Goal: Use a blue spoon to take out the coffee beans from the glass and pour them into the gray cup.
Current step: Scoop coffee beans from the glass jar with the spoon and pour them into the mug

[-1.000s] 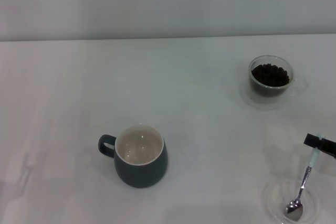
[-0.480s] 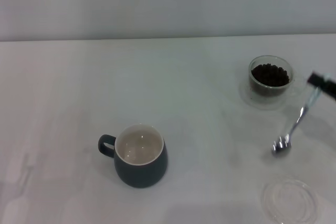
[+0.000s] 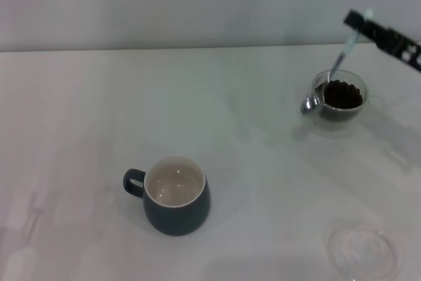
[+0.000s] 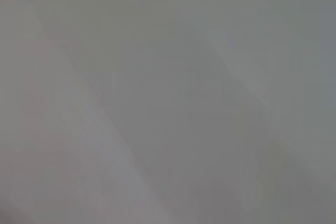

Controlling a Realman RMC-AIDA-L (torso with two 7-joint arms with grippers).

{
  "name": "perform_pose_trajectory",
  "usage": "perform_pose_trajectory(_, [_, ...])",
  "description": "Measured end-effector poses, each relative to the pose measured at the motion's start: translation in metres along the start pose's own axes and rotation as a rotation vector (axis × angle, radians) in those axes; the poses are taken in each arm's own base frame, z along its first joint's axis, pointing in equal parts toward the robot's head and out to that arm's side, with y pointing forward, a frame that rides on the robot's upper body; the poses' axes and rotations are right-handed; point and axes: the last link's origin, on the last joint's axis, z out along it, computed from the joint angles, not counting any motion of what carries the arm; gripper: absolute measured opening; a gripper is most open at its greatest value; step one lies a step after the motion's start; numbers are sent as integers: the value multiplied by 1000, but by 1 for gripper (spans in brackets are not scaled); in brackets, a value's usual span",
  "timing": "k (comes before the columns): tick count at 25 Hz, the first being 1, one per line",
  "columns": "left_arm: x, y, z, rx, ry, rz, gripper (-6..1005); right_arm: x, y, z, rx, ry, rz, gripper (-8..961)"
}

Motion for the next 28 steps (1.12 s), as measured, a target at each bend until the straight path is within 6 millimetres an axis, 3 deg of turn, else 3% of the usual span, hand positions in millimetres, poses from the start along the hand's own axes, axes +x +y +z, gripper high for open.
perform_pose_trajectory(6, [0,0,0,-1,-1,0,892,-19,3,29,16,-44,-149,152])
perform_pose_trajectory(14, [0,2,3,-12,2,-2,892,-16,-2,43,123,-105,-361,152])
perform_pose_trajectory(20, [0,1,3,-9,2,-1,892,-14,-9,39,176,-96,-465,153])
perform_pose_trajectory(28, [0,1,4,-8,2,-1,891,-8,-20,18,237,-62,-576,153])
